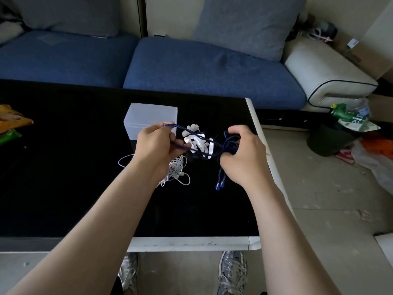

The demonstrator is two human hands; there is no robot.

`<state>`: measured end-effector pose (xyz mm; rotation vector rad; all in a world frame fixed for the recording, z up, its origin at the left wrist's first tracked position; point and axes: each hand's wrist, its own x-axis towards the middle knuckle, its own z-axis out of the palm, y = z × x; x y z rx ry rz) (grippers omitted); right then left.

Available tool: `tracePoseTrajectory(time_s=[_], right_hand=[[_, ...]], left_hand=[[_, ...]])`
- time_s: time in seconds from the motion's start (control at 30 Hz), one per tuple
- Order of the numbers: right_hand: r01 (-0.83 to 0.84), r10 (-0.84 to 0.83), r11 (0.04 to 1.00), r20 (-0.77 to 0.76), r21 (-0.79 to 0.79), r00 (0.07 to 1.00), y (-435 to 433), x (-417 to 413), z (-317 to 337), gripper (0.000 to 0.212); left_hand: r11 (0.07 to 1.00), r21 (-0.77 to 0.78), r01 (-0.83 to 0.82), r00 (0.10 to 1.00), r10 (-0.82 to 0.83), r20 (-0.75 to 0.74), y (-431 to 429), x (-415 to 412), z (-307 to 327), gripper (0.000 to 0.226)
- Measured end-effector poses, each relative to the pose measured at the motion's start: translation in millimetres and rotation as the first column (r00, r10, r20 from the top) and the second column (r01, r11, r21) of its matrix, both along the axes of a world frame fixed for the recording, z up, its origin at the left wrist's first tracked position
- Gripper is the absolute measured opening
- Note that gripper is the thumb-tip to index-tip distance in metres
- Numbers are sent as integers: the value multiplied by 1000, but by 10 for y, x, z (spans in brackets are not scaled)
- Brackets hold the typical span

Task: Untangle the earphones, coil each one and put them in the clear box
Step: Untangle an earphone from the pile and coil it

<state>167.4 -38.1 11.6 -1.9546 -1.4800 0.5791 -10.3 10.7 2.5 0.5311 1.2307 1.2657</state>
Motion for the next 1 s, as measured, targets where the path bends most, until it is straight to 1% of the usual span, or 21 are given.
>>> tracePoseTrajectory(time_s=[0.07, 0.1, 0.17, 0.2, 0.23, 0.27, 0.3, 0.33, 0.37, 0.4, 0.43, 0.47, 0.5, 0.57, 0.63, 0.7, 0.77, 0.83, 0.87, 0.93, 1.0], right_hand=[[-57, 58, 998, 58, -30, 997, -29, 1, 15, 55], [-82, 86, 995, 76, -49, 993, -42, -13, 25, 53], [-91, 100, 993, 131, -73, 986, -44, -45, 9, 52], [-67, 79, 995, 181, -71, 980, -33, -50, -12, 51], [-30, 43, 998, 236, -58, 971, -18, -47, -32, 47], [20, -6, 999, 289, -45, 957, 0, -34, -44, 42], [67, -54, 997, 316, -32, 947, 19, -7, -52, 38], [104, -91, 994, 304, -28, 948, 35, 18, -51, 35], [135, -123, 990, 238, -32, 963, 46, 46, -48, 31], [153, -147, 988, 131, -38, 981, 45, 65, -29, 24], [157, -157, 986, 12, -52, 988, 48, 81, -23, 17], [145, -151, 987, -91, -67, 984, 42, 85, -5, 16], [122, -136, 989, -173, -85, 975, 30, 87, 19, 18], [51, -84, 992, -296, -118, 952, 13, 74, 47, 20], [-23, -27, 992, -389, -125, 921, 14, 42, 78, 20], [-100, 31, 987, -454, -127, 890, 21, 9, 98, 24], [-162, 77, 977, -484, -136, 872, 28, -5, 111, 29], [-169, 83, 977, -500, -128, 862, 34, -3, 102, 30], [-147, 70, 982, -494, -119, 867, 45, 7, 77, 29], [-61, 17, 994, -433, -88, 901, 55, 27, 33, 25], [52, -63, 998, -343, -43, 937, 54, 54, -6, 18]], left_hand=[[1000, -25, 5, 1000, -5, 15, -2, 8, 8, 18], [999, -33, 9, 1000, -10, -25, -7, 6, 13, 18], [1000, -17, 27, 987, -29, -155, 0, -18, -9, 22], [999, 8, 38, 967, -35, -251, -4, -34, -17, 24], [998, 44, 53, 920, -31, -390, -11, -54, -25, 25], [994, 87, 70, 833, -10, -553, -13, -69, -37, 26], [988, 124, 93, 713, 21, -700, -26, -81, -34, 26], [983, 137, 122, 590, 39, -807, -54, -89, -19, 24], [981, 115, 153, 487, 26, -873, -86, -91, -1, 22], [980, 71, 188, 423, -16, -906, -107, -90, 0, 20], [973, 19, 228, 401, -76, -913, -114, -87, -15, 20], [964, -27, 266, 408, -138, -903, -112, -83, -41, 21], [952, -67, 299, 437, -199, -877, -104, -79, -59, 24], [928, -122, 353, 521, -303, -798, -96, -79, -58, 27], [907, -133, 400, 572, -360, -737, -104, -62, -30, 27], [901, -112, 420, 606, -370, -704, -128, -30, -8, 29], [896, -97, 433, 652, -386, -652, -133, 3, 1, 26], [889, -115, 443, 710, -426, -561, -123, 16, 33, 24], [884, -123, 450, 743, -447, -497, -121, 20, 55, 27], [872, -123, 473, 799, -484, -357, -118, 28, 103, 34], [858, -105, 503, 820, -512, -258, -126, 33, 144, 36]])
